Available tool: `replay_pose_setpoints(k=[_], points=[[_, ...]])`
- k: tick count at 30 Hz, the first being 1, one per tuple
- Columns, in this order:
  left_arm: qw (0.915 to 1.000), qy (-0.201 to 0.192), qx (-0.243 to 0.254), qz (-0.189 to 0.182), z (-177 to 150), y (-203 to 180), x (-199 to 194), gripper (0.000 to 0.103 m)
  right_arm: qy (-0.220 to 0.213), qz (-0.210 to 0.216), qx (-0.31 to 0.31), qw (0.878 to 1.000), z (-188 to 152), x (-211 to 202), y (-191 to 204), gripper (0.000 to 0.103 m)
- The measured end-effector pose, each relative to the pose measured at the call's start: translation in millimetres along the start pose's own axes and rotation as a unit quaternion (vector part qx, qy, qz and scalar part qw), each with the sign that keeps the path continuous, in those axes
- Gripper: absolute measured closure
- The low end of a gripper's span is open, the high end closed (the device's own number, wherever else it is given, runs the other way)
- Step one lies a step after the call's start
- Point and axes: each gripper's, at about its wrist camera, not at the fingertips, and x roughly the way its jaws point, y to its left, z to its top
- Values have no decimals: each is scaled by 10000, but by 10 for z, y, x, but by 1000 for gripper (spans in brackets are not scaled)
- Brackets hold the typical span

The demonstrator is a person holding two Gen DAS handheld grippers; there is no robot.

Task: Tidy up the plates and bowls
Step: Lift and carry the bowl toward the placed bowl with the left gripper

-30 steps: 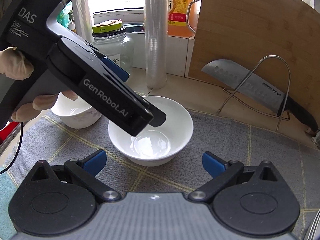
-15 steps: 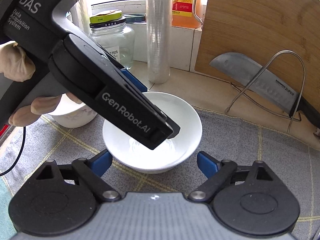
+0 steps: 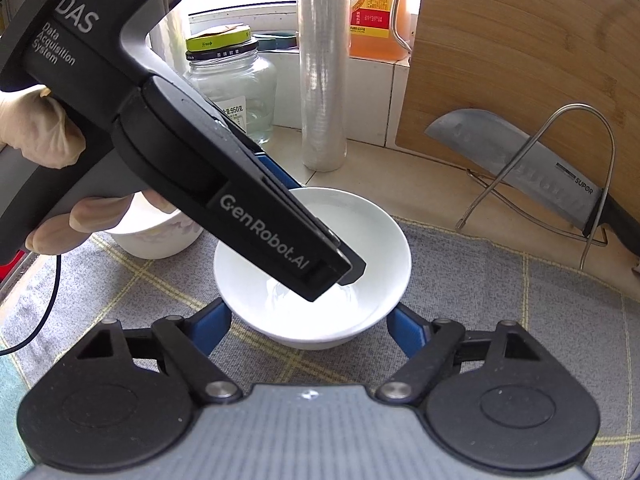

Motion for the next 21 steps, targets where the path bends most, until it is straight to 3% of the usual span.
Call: replay_pose_setpoints(k=[21], points=[[9994,-233,255,-26,-20,-302,-316,34,-195,-119,-14,9997,-75,-364,57,15]])
